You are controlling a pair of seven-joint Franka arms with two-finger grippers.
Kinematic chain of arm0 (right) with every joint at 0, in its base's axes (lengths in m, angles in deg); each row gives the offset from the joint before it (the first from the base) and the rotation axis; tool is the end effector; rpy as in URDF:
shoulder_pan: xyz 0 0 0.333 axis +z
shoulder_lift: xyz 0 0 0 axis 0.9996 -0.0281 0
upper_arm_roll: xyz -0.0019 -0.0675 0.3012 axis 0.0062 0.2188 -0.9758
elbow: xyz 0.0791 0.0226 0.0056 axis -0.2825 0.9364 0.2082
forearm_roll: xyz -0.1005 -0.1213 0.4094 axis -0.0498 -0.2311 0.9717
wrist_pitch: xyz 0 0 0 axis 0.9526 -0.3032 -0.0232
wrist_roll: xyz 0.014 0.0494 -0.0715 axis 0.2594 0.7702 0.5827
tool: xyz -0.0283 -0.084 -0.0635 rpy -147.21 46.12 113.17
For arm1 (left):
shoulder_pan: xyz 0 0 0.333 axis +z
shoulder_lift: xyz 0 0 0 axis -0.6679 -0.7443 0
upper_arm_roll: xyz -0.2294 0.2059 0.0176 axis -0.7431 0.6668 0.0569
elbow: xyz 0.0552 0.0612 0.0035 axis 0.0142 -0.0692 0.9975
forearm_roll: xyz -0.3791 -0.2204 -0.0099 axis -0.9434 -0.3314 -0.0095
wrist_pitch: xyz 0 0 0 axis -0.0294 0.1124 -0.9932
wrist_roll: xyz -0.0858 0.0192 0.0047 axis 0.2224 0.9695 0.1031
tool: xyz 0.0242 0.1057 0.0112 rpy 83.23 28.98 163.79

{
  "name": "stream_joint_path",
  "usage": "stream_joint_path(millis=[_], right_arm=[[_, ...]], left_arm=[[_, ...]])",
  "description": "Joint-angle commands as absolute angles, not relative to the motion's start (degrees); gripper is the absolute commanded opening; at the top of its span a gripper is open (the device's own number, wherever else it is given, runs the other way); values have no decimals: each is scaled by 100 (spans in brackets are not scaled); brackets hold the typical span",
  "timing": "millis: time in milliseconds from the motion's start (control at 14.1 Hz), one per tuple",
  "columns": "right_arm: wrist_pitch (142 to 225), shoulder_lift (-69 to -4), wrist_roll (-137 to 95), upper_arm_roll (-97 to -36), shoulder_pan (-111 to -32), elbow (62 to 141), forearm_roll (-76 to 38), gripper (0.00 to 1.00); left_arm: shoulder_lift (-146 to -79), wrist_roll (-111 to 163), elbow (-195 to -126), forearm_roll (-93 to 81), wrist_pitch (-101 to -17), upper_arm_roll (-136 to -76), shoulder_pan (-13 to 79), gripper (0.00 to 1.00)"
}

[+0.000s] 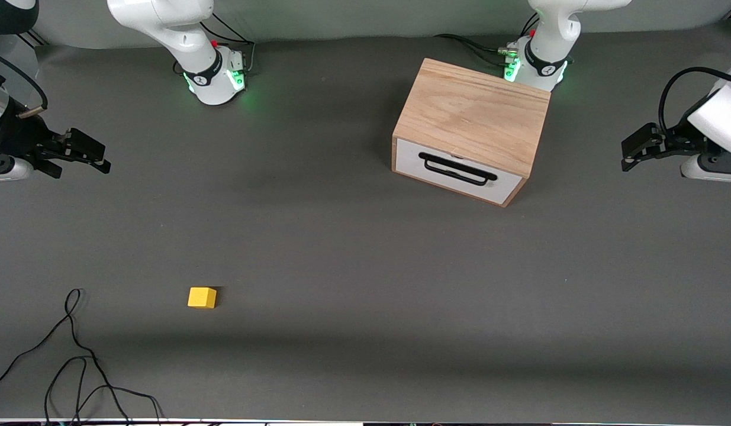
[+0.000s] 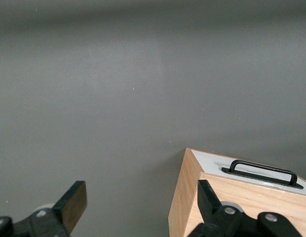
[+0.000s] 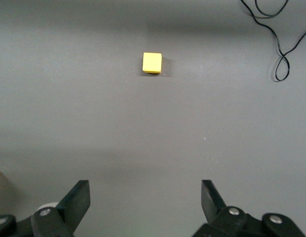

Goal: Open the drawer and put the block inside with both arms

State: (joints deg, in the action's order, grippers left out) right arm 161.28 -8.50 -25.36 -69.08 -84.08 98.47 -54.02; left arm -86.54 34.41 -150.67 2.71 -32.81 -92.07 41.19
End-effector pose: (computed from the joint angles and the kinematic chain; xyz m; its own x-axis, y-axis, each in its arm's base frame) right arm 0.5839 0.0168 0.6099 0.9991 0.0308 0.0282 0.0319 -0.9987 -0.0397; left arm 0.5995 -0.0544 0.6245 0.9914 -0.1282 0.0267 -0.1282 -0.9917 -0.0025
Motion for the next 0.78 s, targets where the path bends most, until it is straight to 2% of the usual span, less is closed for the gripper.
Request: stream_joint_path(millis=[0, 427, 711], right_arm=[[16015, -939, -2657, -6894, -8356, 9648, -5389, 100], [15971, -957, -2639, -6885, -8347, 9639, -5415, 100], [16059, -1220, -2639, -6859, -8373, 9604, -5398, 100]], left_arm=[[-8481, 3364, -15205, 272, -3285, -9181, 4067, 100], [-8481, 3365, -15205, 255, -3285, -9181, 4085, 100], [-8481, 3373, -15205, 255, -3285, -9181, 4076, 100]])
